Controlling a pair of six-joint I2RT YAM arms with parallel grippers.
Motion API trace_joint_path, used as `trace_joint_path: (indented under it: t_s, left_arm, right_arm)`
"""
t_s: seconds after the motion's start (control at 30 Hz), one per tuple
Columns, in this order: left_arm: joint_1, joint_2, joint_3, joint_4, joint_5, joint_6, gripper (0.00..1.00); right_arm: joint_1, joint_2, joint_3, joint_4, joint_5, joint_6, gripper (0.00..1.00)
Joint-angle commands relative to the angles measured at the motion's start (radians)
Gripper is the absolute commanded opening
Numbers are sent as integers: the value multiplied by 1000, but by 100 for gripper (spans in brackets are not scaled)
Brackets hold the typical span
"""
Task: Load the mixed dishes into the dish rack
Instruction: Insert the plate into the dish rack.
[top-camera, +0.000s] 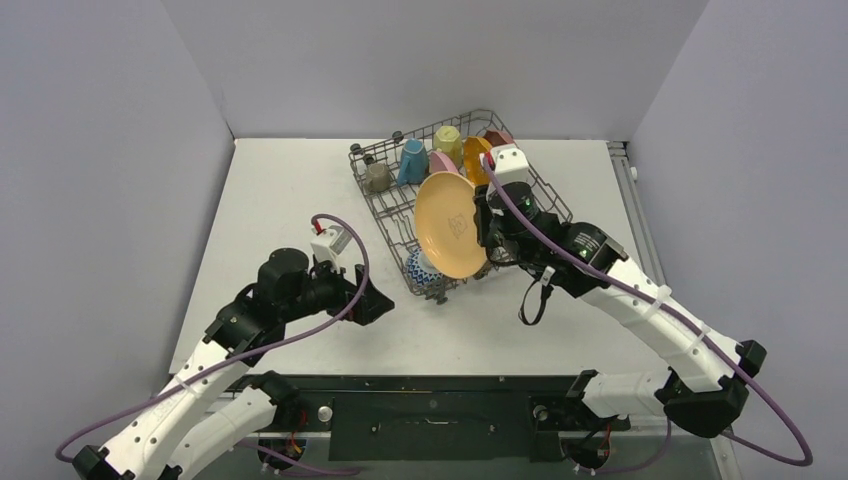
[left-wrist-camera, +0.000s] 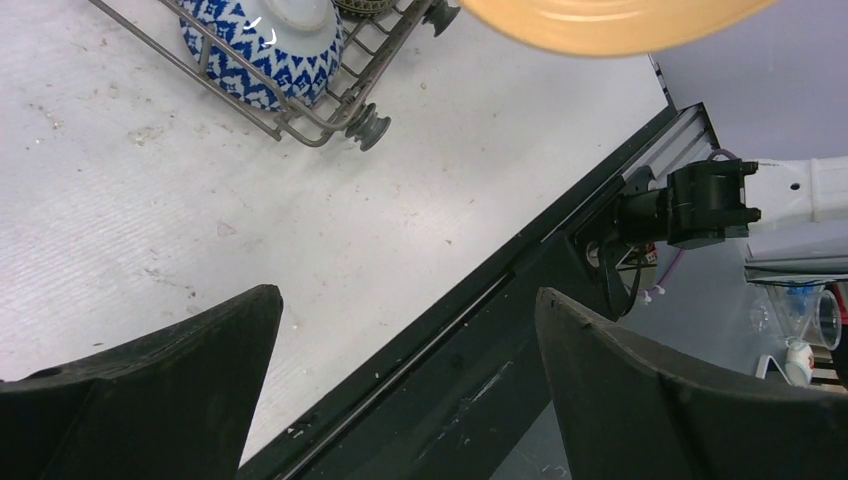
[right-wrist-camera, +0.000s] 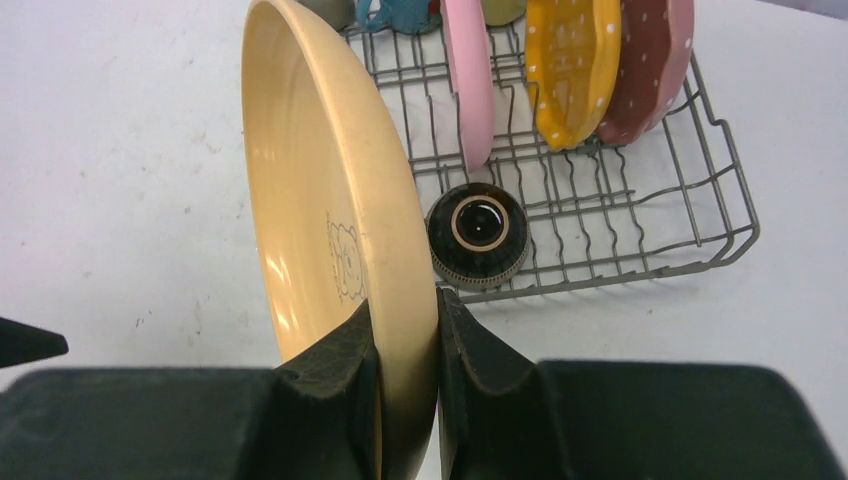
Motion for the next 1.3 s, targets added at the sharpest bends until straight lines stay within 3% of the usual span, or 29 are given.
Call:
trace_joint_path:
  t_s: [0.0, 0.87, 1.27]
  left_arm:
    - [7, -28, 39, 2, -46, 58, 96]
    - [8, -92, -15, -24, -68, 104, 96]
    - [23, -116, -21, -27, -94, 100, 96]
  right_arm:
    - [30, 77, 136, 2, 155, -58, 0]
    - [51, 557, 539, -2, 358, -203, 0]
    - [14, 749, 629, 33, 337, -230, 0]
